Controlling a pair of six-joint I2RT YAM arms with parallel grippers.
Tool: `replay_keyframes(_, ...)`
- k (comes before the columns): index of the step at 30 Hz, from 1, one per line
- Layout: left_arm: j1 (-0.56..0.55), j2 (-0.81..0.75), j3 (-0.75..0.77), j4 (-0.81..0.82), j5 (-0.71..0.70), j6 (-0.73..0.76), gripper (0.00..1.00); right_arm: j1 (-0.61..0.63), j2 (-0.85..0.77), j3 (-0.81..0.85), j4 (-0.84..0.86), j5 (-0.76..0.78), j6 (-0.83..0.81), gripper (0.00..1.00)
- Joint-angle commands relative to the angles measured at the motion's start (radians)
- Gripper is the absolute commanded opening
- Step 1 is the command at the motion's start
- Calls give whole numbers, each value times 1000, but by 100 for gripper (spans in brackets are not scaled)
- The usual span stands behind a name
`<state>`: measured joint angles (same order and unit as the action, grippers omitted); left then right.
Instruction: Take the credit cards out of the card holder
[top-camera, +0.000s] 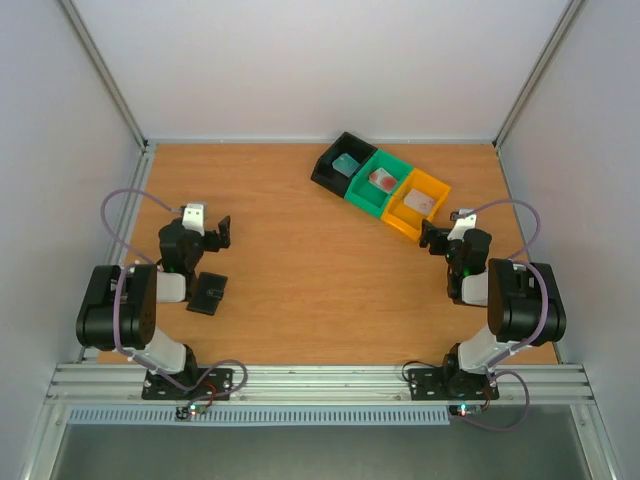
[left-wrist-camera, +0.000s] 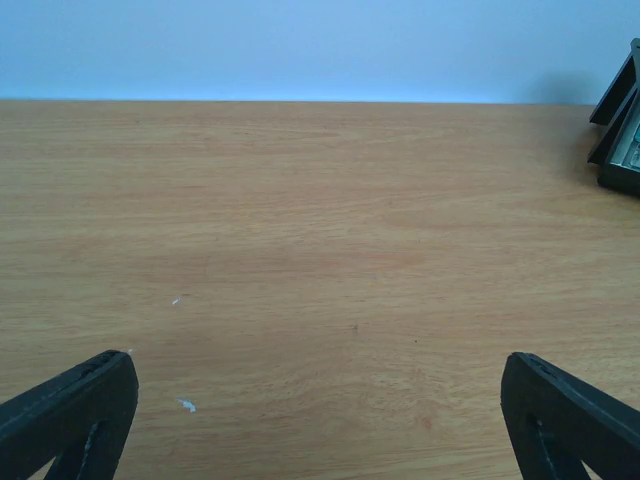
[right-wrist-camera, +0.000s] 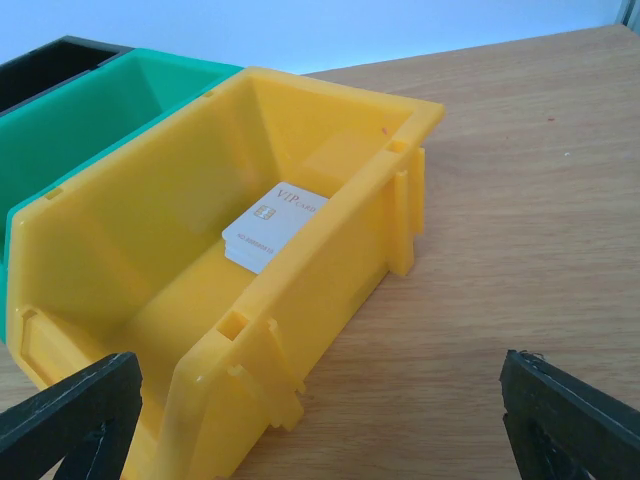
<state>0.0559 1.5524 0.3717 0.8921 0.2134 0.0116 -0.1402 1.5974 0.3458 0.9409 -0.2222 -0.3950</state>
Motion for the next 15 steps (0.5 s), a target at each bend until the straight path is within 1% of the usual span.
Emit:
replay_keyframes(1, 4, 9, 15, 41, 3, 11, 99, 5, -7, 13, 18, -6, -11, 98)
replay_keyframes(12, 5, 8, 14, 45, 9, 12, 99, 14, -9, 24, -9, 11, -15, 99)
replay_keyframes(13, 5, -3, 23, 22, 23, 10, 99, 13, -10, 14, 8, 12, -14, 99)
replay_keyframes(14, 5, -28, 46, -54, 41, 15, 99, 13, -20, -2, 33, 29, -5, 98)
replay_keyframes(15, 5, -59, 95, -165, 48, 20, 99, 13, -39, -21, 48, 48, 1, 99)
